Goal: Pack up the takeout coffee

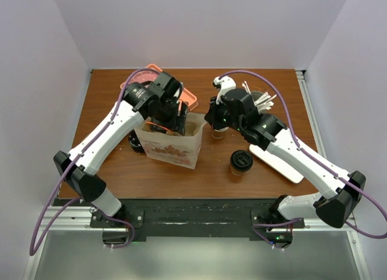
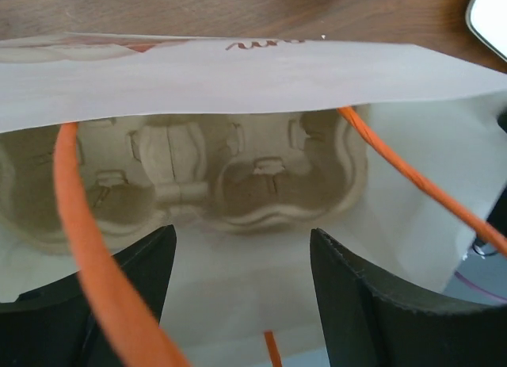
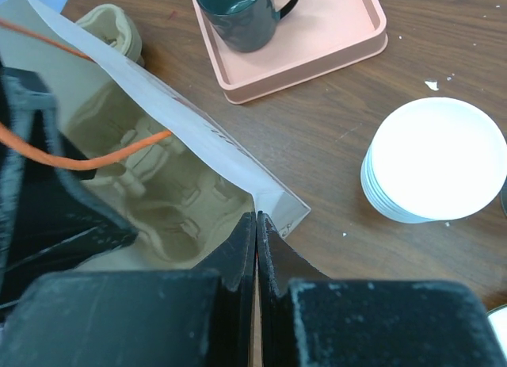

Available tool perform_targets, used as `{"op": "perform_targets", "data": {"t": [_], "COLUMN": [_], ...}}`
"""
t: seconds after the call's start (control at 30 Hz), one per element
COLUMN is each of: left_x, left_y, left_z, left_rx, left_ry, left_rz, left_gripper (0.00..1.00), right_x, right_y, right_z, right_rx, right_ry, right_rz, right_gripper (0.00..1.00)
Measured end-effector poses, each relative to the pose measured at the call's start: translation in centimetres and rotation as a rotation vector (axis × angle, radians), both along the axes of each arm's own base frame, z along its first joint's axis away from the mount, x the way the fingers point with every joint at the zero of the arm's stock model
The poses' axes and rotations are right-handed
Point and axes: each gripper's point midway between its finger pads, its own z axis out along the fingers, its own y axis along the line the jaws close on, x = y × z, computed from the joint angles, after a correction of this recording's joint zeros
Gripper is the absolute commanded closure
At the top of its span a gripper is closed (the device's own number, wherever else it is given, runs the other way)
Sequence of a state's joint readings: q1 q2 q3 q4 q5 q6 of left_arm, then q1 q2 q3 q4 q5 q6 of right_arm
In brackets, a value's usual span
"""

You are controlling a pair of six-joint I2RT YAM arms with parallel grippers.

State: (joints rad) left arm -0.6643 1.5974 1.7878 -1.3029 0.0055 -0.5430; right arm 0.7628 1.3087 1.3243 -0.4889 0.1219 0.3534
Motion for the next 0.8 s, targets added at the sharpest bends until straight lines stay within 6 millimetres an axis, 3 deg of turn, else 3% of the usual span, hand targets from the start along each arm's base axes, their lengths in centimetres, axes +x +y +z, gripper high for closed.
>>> {"op": "perform_targets", "data": {"t": [0.3, 0.53, 0.67, 0.7, 0.8], "left_x": [-1.2, 0.0, 0.7, 0.8, 1.0], "left_y": [0.2, 0.9, 1.2, 1.1, 0.8], "left_z": [1.9, 3.2, 4.3, 4.7, 5.4], "left_rx": [-0.064, -0.099, -0.118, -0.128, -0.151], "left_ry": [-0.001, -0.027, -0.057, -0.067, -0.083], "left_rz": [0.008, 0.048, 0.065, 0.064, 0.058], "left_gripper": [0.25, 0.27, 0.27, 0.27, 0.27], "right_x": [-0.1, 0.9, 1.1, 1.2, 0.9], "right_y": [-0.7, -0.1, 1.1, 1.3, 1.6], "right_z": [-0.4, -0.4, 0.2, 0.5, 1.1], "right_rx": [-0.055, -0.102, -0.095, -0.089, -0.064], "right_ry": [0.002, 0.014, 0.030, 0.033, 0.048], "right_rz": [0.015, 0.044, 0.087, 0.092, 0.095], "right_gripper": [1.00, 0.99, 0.87, 0.78, 0.66]}}
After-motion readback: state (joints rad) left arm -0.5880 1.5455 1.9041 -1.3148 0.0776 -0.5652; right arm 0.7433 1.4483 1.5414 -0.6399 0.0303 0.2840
